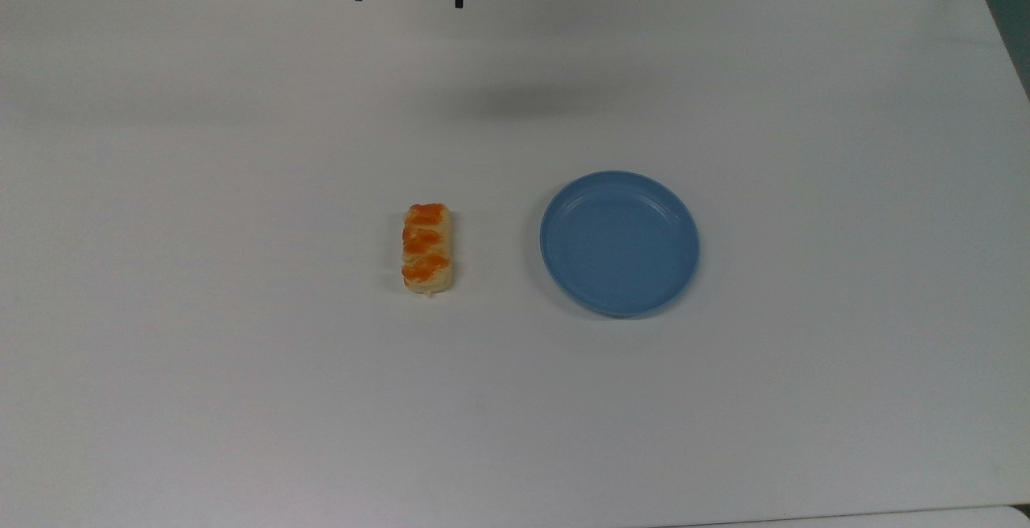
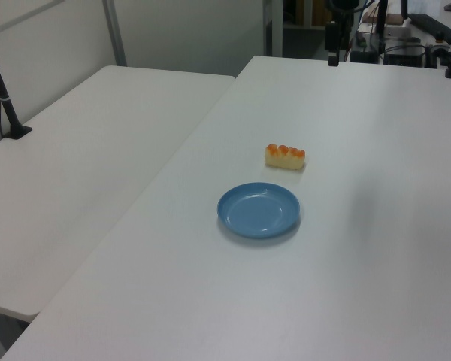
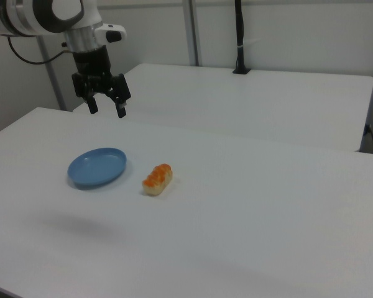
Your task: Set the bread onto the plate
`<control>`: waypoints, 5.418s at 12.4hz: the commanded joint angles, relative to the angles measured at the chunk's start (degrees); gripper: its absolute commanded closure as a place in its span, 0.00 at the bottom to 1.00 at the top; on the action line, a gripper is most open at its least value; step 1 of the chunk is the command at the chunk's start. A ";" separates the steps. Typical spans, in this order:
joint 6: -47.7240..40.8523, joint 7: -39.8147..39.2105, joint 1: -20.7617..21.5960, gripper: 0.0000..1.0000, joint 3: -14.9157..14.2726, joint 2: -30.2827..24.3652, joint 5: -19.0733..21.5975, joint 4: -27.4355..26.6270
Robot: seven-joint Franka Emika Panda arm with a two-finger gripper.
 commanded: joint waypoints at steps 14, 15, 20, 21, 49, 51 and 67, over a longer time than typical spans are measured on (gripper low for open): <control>0.33 -7.01 -1.13 0.00 -0.27 -0.46 1.23 -1.02; 1.99 -7.12 -1.22 0.00 -0.27 -0.20 1.23 -1.10; 10.60 -6.95 -2.45 0.01 -0.35 7.26 1.05 -0.93; 12.18 -6.51 -2.80 0.00 -0.35 8.76 1.05 -1.02; 28.04 5.62 1.40 0.67 1.57 23.29 -3.87 -0.33; 23.11 6.93 6.66 0.66 1.84 23.10 -3.35 4.15; 34.52 18.37 16.71 0.00 1.84 30.49 -4.92 3.73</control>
